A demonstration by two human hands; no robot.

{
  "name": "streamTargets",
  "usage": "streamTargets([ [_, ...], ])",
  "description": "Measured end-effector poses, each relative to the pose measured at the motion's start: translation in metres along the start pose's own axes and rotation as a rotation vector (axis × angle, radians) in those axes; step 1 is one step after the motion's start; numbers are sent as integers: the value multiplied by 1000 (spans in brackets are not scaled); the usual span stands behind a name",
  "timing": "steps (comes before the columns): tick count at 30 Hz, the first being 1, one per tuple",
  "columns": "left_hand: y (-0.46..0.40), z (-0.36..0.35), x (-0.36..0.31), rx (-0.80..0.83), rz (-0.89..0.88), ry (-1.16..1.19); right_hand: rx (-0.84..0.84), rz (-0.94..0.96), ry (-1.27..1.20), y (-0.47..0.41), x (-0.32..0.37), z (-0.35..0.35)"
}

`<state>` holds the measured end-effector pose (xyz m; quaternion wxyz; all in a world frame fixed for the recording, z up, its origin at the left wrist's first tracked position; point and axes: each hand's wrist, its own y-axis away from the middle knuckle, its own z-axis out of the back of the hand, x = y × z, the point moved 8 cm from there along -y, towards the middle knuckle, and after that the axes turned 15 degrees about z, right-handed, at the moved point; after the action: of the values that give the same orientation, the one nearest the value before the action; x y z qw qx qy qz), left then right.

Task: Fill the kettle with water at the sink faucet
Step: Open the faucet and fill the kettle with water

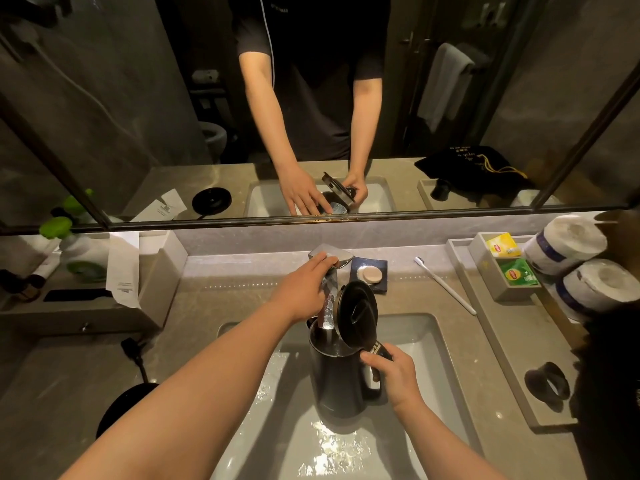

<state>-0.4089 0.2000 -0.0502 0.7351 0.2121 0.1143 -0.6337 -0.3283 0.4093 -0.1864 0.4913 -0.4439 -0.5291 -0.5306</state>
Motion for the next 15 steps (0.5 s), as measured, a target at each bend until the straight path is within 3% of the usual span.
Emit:
streamTargets([
  [15,1,1,-1,30,-4,5,5,-26,-23,3,4,-1],
])
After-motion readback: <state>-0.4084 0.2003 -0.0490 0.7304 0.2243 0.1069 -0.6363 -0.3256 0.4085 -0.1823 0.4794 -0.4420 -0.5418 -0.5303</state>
